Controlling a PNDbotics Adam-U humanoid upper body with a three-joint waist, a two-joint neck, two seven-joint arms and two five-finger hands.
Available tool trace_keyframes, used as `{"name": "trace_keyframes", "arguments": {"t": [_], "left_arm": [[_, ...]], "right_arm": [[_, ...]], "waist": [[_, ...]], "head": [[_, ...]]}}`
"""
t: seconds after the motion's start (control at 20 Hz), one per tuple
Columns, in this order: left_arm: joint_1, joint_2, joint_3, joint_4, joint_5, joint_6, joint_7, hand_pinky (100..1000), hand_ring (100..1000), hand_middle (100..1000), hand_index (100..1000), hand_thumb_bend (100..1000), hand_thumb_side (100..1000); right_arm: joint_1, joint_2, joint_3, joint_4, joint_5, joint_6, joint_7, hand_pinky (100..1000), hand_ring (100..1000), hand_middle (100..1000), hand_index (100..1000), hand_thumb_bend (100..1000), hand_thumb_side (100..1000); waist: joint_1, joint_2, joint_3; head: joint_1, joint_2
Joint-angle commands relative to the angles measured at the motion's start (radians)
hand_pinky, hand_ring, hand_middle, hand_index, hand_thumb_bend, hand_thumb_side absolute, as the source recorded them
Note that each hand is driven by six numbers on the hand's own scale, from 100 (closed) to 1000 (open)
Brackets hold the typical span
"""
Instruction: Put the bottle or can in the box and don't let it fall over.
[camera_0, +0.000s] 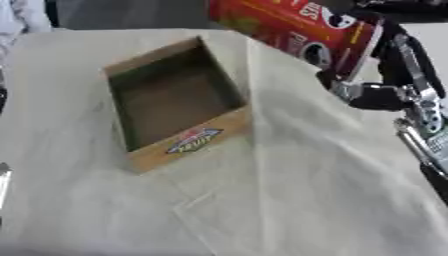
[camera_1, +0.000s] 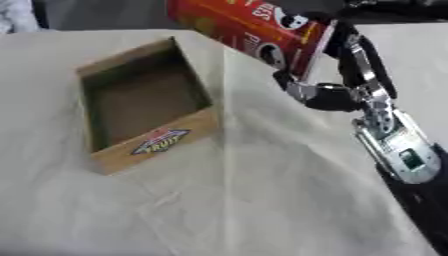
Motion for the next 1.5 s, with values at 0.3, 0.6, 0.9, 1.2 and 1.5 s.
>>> {"name": "trace_keyframes", "arguments": {"t": [0.3,0.6,0.9,1.2,1.5], "left_arm": [[-0.016,0.009,0.013,-0.047,0.007,-0.007,0.052,741,911,758,758,449,673],[-0.017,0.007,0.010,-0.057,0.010,-0.012,0.065,743,911,758,757,450,673],[-0.021,0.003,0.009,-0.060,0.012,-0.015,0.073,744,912,758,756,453,670],[-0.022,0.002,0.008,-0.059,0.013,-0.016,0.076,745,912,758,757,454,670],[-0.020,0.004,0.008,-0.058,0.014,-0.015,0.076,745,912,758,758,455,671]], "right_arm": [[-0.100,0.060,0.027,0.085,0.079,0.069,0.050,566,702,620,674,236,100],[-0.155,0.116,0.044,0.170,0.156,0.090,0.099,592,725,631,684,256,100],[-0.186,0.161,0.054,0.251,0.237,0.080,0.148,657,781,675,727,279,100],[-0.192,0.171,0.057,0.271,0.301,0.053,0.218,867,943,846,898,745,236],[-0.183,0.172,0.034,0.264,0.373,0.054,0.183,866,942,838,898,828,266]], "waist": [[-0.003,-0.027,0.011],[-0.003,-0.029,0.016],[-0.004,-0.030,0.023],[-0.005,-0.031,0.024],[-0.005,-0.031,0.020]], "head": [[-0.026,0.003],[-0.035,0.004],[-0.035,0.002],[-0.031,0.002],[-0.025,0.001]]}}
